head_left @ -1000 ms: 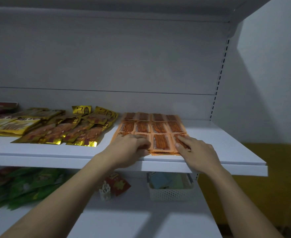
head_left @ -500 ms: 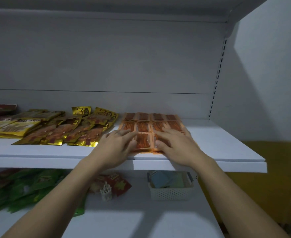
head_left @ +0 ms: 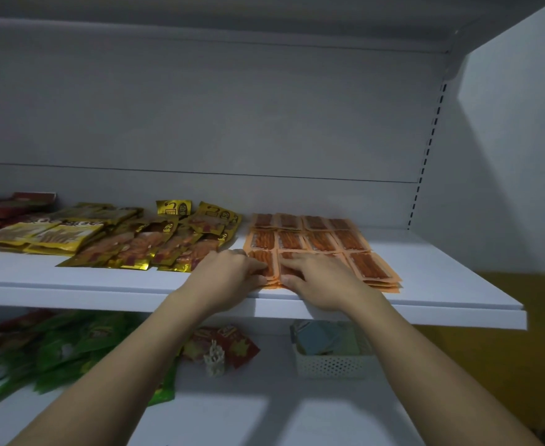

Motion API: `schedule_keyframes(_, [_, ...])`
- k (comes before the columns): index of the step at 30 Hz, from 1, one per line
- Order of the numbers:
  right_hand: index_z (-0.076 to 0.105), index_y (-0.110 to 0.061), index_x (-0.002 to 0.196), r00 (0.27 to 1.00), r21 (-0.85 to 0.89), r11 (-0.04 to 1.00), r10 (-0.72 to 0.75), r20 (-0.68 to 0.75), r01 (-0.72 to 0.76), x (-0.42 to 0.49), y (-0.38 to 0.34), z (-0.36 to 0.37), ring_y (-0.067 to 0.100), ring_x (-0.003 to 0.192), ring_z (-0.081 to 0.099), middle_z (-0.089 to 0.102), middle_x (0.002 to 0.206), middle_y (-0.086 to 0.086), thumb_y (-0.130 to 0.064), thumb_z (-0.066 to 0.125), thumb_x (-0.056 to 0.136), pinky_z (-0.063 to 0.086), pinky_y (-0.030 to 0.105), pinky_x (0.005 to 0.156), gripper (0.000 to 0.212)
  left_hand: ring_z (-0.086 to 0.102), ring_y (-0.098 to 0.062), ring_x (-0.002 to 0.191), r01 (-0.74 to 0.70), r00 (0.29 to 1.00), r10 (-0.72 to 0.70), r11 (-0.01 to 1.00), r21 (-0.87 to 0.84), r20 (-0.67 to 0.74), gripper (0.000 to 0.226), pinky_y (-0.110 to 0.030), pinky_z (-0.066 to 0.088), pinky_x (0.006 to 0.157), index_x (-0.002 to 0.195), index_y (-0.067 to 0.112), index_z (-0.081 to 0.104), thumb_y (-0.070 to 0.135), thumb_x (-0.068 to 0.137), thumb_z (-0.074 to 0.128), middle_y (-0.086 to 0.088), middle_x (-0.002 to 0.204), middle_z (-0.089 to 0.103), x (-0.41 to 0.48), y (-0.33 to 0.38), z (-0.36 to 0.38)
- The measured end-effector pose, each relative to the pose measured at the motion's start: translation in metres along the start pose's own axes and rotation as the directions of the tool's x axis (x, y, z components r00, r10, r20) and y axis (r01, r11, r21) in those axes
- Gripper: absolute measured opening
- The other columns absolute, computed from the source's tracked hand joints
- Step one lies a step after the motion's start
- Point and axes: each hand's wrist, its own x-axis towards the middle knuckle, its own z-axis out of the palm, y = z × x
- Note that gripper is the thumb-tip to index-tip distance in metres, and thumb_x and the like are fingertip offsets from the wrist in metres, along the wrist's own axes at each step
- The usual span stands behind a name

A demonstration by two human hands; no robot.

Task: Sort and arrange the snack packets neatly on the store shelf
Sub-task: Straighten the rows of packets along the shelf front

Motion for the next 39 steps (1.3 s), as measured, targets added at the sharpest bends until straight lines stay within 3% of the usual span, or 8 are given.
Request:
schedule_keyframes(4, [0.045,-0.033,0.144,0.999,0.033,0.999,0.031,-0.013,-0.030,-0.001,-0.006,0.002,0.020,0.131,0.046,0.047,0.148,-0.008,-0.046,0.040,0.101,0.041,0.042,0.103,0.045,0.058,-0.022,0.109,-0.047,0.999,0.048,0.998,0.045,-0.015,0.043,-0.034,0.038,0.081,0.134,0.040,0.057,0.058,0.096,0.045,0.000,0.124,0.061,-0.003,-0.003,-0.002])
schedule_keyframes(7, [0.038,-0.036,0.148,0.996,-0.047,0.996,0.080,-0.046,-0.082,-0.002,-0.005,0.004,0.019,0.145,0.029,0.035,0.157,-0.006,-0.050,0.034,0.102,0.018,0.050,0.118,0.049,0.059,-0.024,0.107,-0.044,0.999,0.045,0.998,0.042,-0.024,0.041,-0.036,0.038,0.079,0.130,0.039,0.058,0.058,0.095,0.047,0.000,0.121,0.060,0.000,-0.006,-0.004])
schedule_keyframes(11, [0.027,-0.042,0.151,0.923,-0.078,0.931,0.337,-0.187,-0.356,-0.009,0.010,-0.006,0.024,0.149,0.018,0.024,0.162,-0.002,-0.063,0.023,0.098,0.008,0.060,0.117,0.057,0.053,-0.031,0.119,-0.022,1.000,0.021,0.998,0.055,0.016,0.053,-0.046,0.038,0.096,0.141,0.041,0.042,0.065,0.094,0.040,-0.009,0.135,0.052,0.002,-0.005,-0.001])
schedule_keyframes(15, [0.025,-0.045,0.152,0.870,-0.107,0.864,0.484,-0.097,-0.493,-0.016,0.012,-0.009,0.029,0.150,0.014,0.018,0.164,0.000,-0.068,0.019,0.096,0.006,0.066,0.114,0.061,0.033,-0.037,0.140,-0.001,0.994,0.003,1.000,-0.017,0.105,0.066,-0.056,0.027,0.109,0.152,0.045,0.020,0.072,0.093,0.033,-0.012,0.159,0.027,0.005,-0.015,-0.003])
schedule_keyframes(19, [0.019,-0.043,0.154,0.861,-0.159,0.848,0.508,-0.034,-0.506,-0.019,-0.010,-0.001,0.029,0.150,0.013,0.017,0.164,0.004,-0.064,0.015,0.098,0.002,0.066,0.114,0.059,0.038,-0.032,0.136,-0.102,0.979,0.107,0.994,-0.039,0.172,0.055,-0.054,0.029,0.106,0.150,0.041,0.031,0.062,0.099,0.031,-0.006,0.154,0.036,0.007,-0.021,0.000])
schedule_keyframes(24, [0.016,-0.044,0.154,0.858,-0.155,0.844,0.498,-0.126,-0.513,-0.011,-0.043,-0.010,0.028,0.151,0.012,0.017,0.164,0.003,-0.062,0.019,0.099,0.000,0.065,0.115,0.058,0.035,-0.032,0.138,-0.176,0.971,0.183,0.983,-0.054,0.157,0.055,-0.053,0.026,0.108,0.150,0.041,0.028,0.060,0.099,0.031,-0.005,0.158,0.031,0.006,-0.030,0.000])
schedule_keyframes(33, [0.021,-0.042,0.154,0.879,-0.165,0.864,0.462,-0.119,-0.476,0.006,-0.094,-0.022,0.027,0.151,0.010,0.015,0.165,0.001,-0.061,0.024,0.100,-0.002,0.064,0.116,0.057,0.035,-0.025,0.139,-0.227,0.973,0.224,0.973,-0.047,-0.057,0.050,-0.050,0.026,0.107,0.147,0.039,0.039,0.055,0.099,0.036,0.002,0.157,0.037,-0.007,-0.068,-0.022])
schedule_keyframes(39, [0.030,-0.037,0.152,0.907,-0.217,0.883,0.419,-0.033,-0.416,0.016,-0.112,-0.012,0.026,0.152,0.009,0.017,0.164,0.003,-0.056,0.030,0.101,-0.004,0.066,0.115,0.055,0.037,-0.023,0.137,-0.231,0.972,0.230,0.973,-0.017,-0.054,0.047,-0.047,0.026,0.105,0.144,0.039,0.043,0.054,0.100,0.037,0.003,0.153,0.043,-0.020,-0.086,-0.026])
